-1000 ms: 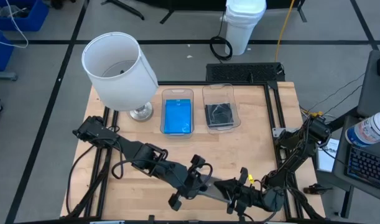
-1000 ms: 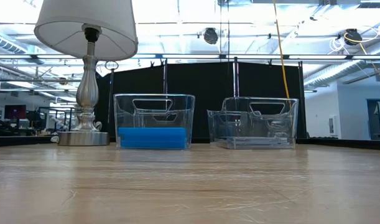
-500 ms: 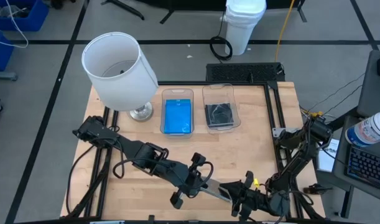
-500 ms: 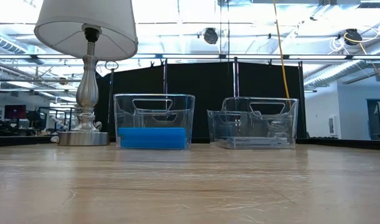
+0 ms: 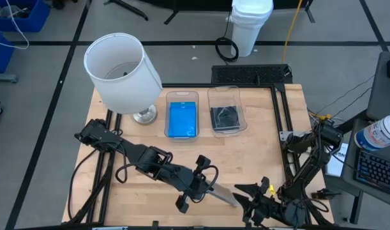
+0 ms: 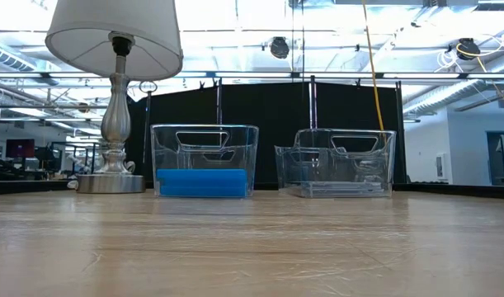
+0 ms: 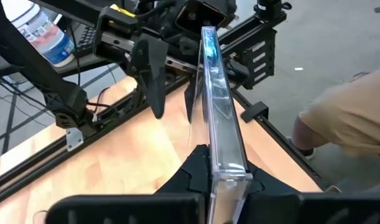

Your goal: Pick & place jewel cases by type

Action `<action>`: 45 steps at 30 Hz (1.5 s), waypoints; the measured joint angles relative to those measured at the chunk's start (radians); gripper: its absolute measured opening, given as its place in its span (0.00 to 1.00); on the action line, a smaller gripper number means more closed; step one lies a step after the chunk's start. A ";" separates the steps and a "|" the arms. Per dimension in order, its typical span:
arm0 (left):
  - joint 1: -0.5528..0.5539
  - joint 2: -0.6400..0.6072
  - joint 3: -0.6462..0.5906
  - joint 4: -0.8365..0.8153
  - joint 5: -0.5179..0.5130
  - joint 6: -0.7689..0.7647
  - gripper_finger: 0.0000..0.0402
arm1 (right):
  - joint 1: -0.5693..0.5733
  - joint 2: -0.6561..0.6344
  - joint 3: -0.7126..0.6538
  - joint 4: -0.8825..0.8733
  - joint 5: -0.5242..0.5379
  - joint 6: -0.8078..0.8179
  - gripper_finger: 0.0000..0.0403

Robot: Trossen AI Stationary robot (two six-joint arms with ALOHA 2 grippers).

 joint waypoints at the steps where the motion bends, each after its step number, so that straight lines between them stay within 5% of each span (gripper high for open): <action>1: -0.001 0.000 0.000 -0.003 -0.001 0.000 0.05 | 0.001 0.000 0.000 -0.002 0.004 0.010 0.41; 13: -0.012 0.000 0.000 -0.003 -0.042 0.029 0.07 | 0.046 0.000 0.000 0.014 0.014 0.125 0.46; 22: -0.011 0.000 0.000 0.009 -0.092 0.035 0.10 | 0.035 -0.001 0.000 0.071 -0.259 0.197 0.46; 30: -0.013 -0.004 0.000 0.028 -0.144 0.047 0.05 | -0.045 -0.001 -0.001 0.099 -0.219 0.230 0.46; 37: -0.013 -0.004 0.000 0.019 -0.171 0.065 0.10 | -0.031 -0.001 -0.001 0.138 -0.203 0.280 0.45; 40: -0.017 -0.003 0.000 0.011 -0.177 0.086 0.08 | 0.009 -0.002 -0.001 0.103 -0.130 0.375 0.43; 43: -0.018 -0.005 0.000 0.015 -0.171 0.079 0.05 | 0.057 -0.002 -0.001 0.054 0.067 0.457 0.42; 45: -0.019 -0.005 0.000 0.026 -0.169 0.079 0.05 | 0.076 -0.004 -0.005 0.004 0.070 0.489 0.41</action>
